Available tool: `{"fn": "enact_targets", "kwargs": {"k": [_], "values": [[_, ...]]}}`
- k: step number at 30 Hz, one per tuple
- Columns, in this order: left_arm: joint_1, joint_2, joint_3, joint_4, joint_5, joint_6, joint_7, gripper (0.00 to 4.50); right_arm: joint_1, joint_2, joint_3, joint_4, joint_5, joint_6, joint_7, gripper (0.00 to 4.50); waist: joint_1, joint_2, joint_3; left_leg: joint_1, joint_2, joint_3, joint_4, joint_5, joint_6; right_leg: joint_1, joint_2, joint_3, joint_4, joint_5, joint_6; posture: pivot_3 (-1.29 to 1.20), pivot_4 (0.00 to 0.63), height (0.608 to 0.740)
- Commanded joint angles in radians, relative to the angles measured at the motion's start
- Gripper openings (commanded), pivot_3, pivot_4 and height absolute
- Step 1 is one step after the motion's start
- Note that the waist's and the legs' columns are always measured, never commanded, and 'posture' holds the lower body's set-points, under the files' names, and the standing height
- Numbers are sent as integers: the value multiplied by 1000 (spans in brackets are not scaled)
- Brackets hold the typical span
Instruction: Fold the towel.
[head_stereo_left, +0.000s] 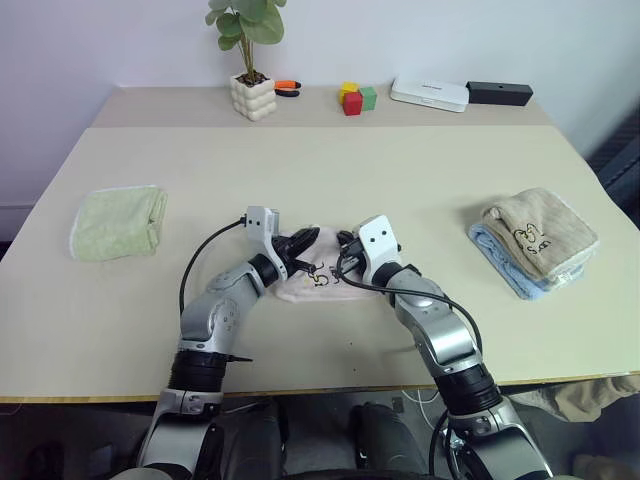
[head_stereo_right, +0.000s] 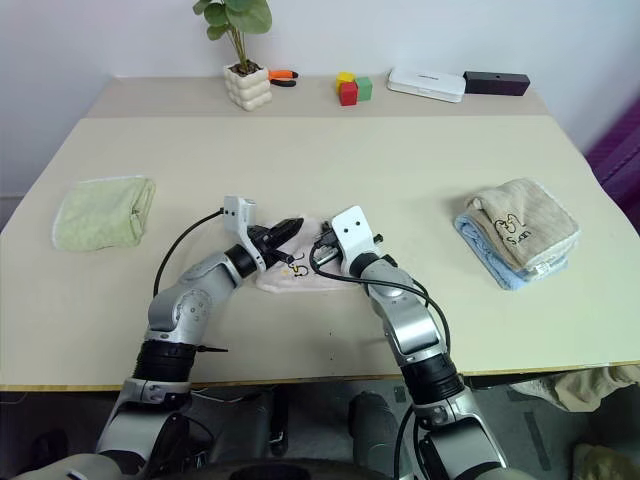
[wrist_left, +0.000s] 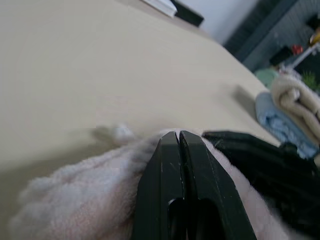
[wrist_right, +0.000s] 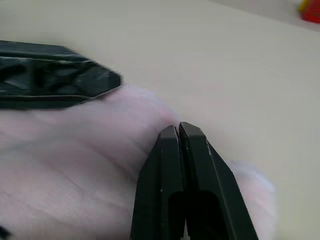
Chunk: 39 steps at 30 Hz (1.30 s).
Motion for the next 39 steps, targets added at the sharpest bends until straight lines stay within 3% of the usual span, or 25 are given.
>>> {"fn": "enact_targets", "kwargs": {"k": [1,12,20,23,26,30,32,33,39], "values": [[5,16,-9,4,40,-23,-8,0,42,-13,-22,-13,-24,-16,-18,24,1,0,0,0,0,0,0,0,0,0,0,0,0,0,0,0,150,735],[35,70,27,3,58,-31,-34,0,64,-30,-47,-2,-71,-22,-54,24,1,0,0,0,0,0,0,0,0,1,0,0,0,0,0,0,150,735],[6,33,105,0,-25,-16,-36,0,5,-15,-99,4,-59,-44,-72,24,1,0,0,0,0,0,0,0,0,0,0,0,1,0,0,0,150,735],[4,16,110,-28,-53,-19,-59,834,-10,21,-156,0,29,-46,-42,0,1,0,0,0,0,0,0,0,0,0,0,0,1,0,0,0,150,735],[8,12,114,-64,-90,-12,-91,2323,-15,59,-208,-26,120,-22,-10,1240,-1,0,0,0,0,0,0,0,0,0,0,0,1,0,1,0,150,735],[13,44,133,-98,-137,-4,-147,4462,-49,89,-307,-71,282,91,9,3315,-1,0,0,0,0,0,0,0,0,0,0,0,1,0,1,0,150,735],[18,69,134,-109,-138,-18,-176,4500,-68,74,-345,-87,347,175,18,4275,-1,0,0,0,0,0,0,0,0,0,0,0,1,0,0,0,150,735],[23,86,127,-115,-135,-19,-194,4500,-75,66,-360,-101,385,211,31,4459,0,0,0,0,0,0,0,0,0,0,0,0,1,0,0,0,150,735],[34,169,150,-119,-147,-35,-277,4500,-118,-22,-441,-149,539,425,55,4459,-1,0,0,0,0,0,0,0,0,0,0,0,1,0,0,0,150,735]]}}
